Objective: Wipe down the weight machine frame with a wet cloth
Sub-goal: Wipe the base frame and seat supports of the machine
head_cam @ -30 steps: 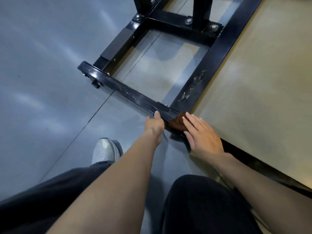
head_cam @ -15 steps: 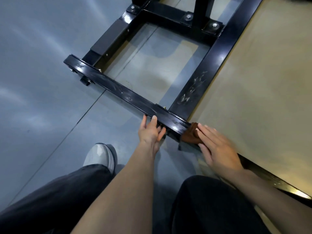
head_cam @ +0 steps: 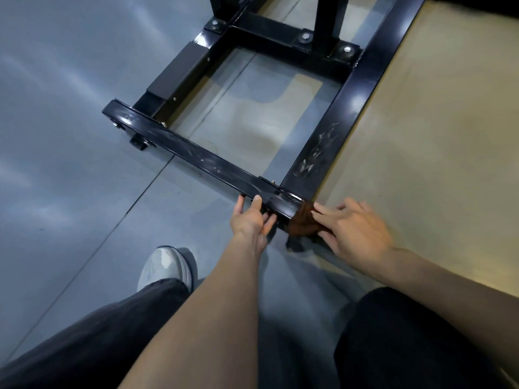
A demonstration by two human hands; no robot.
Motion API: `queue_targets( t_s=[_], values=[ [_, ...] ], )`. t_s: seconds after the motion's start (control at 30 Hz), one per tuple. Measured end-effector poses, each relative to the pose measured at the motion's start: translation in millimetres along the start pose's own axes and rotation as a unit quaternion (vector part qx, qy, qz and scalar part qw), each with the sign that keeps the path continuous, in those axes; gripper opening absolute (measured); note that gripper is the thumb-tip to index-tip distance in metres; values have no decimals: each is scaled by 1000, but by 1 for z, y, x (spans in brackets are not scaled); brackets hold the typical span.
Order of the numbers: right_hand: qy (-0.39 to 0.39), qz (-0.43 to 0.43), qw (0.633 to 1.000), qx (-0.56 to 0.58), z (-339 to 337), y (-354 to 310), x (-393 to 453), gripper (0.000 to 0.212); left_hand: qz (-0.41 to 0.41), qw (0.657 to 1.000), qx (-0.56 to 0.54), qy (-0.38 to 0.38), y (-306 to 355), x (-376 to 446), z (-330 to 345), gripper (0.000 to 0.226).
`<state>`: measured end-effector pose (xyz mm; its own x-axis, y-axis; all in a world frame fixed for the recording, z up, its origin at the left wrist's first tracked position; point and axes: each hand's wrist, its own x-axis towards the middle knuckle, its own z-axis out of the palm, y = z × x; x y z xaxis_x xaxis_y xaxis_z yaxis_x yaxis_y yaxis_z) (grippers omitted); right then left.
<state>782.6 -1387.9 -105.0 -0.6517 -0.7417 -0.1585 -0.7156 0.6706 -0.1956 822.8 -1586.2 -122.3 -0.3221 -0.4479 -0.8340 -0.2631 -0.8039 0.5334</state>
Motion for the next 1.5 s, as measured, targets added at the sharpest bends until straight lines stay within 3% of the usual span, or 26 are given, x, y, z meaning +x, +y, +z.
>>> queue_targets(
  t_s=[0.1, 0.27, 0.4, 0.6, 0.73, 0.93, 1.03, 1.1, 1.17, 1.23, 1.33, 1.37, 1.5],
  values=[
    [-40, 41, 998, -14, -9, -16, 13, 25, 1, 1000, -16, -11, -1, 2, -1, 62],
    [25, 68, 996, 56, -2, -45, 54, 29, 12, 999, -32, 21, -2, 3, 5, 56],
    [11, 99, 993, 69, -1, -46, 55, 33, 14, 999, -18, 26, 2, 1, 7, 55],
    [-57, 194, 979, -16, -14, -40, 17, 36, -9, 1000, -28, -5, 0, 2, 1, 60],
    [-49, 158, 986, -27, -3, -58, 47, 48, -2, 1000, -26, -10, -2, 5, 1, 60],
    [-14, 138, 990, 20, 0, -78, 92, 50, -13, 999, -34, -26, 2, 8, -2, 68],
    [-5, 136, 991, 21, 9, -72, 82, 55, -30, 997, 58, -28, 15, 4, -5, 69],
    [-13, 156, 987, 23, 16, -70, 67, 52, -44, 978, 204, -27, 39, -2, -7, 44],
    [-24, 179, 983, 19, 19, -71, 52, 53, -37, 918, 394, -36, 72, -5, -9, 13],
    [-27, 196, 980, 17, 20, -77, 47, 54, -25, 842, 536, -56, 104, 0, -9, 14],
    [-10, 172, 985, 11, 19, -91, 65, 46, 1, 777, 624, -82, 138, 15, -13, 10],
    [-4, 153, 988, 4, 19, -97, 73, 44, 7, 782, 618, -81, 141, 23, -17, 11],
    [31, 115, 993, 15, 19, -102, 107, 36, 55, 861, 504, -47, 128, 53, -35, 24]
  ],
)
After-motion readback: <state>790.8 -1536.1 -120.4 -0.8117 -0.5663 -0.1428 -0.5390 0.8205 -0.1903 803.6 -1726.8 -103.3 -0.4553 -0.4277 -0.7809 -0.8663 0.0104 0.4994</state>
